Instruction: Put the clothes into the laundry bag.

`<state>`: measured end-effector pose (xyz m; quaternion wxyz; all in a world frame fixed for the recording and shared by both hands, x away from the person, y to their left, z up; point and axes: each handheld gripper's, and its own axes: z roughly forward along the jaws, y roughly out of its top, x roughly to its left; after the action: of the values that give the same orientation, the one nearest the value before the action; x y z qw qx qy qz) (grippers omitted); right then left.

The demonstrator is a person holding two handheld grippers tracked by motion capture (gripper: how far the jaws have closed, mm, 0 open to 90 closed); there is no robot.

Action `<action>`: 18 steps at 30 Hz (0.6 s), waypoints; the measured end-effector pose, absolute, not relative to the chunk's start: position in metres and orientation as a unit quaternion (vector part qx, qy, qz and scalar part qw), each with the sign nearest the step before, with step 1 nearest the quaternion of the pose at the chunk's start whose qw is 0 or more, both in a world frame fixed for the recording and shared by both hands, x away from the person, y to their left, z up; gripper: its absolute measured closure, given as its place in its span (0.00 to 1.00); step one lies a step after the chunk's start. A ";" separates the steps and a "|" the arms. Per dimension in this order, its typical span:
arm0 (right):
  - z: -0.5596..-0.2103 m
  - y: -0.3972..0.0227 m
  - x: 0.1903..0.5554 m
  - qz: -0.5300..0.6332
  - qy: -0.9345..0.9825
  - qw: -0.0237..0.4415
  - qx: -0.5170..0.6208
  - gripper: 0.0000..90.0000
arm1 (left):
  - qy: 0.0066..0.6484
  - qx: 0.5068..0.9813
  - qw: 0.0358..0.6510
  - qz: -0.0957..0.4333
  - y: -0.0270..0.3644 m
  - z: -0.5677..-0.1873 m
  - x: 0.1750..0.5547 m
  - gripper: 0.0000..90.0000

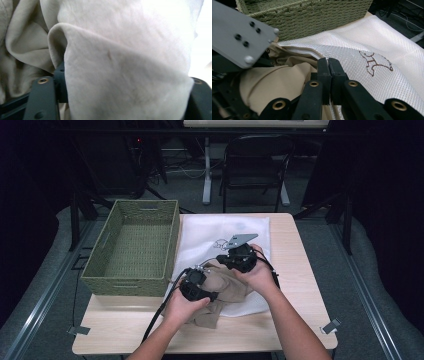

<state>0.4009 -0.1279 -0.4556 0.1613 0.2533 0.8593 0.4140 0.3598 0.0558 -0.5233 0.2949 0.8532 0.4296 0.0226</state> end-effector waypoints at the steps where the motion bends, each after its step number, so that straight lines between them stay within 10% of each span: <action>1: -0.456 -0.128 0.401 0.415 0.858 0.161 0.254 0.98 | 0.426 0.855 0.296 0.021 0.057 -0.521 0.359 0.33; 18: -0.454 -0.131 0.401 0.423 0.854 0.161 0.256 1.00 | 0.407 0.849 0.333 0.050 0.084 -0.488 0.321 0.31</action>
<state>0.4013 -0.1308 -0.4538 0.1609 0.2565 0.8543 0.4225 0.3213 0.0840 -0.4880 0.3333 0.8490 0.4068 0.0500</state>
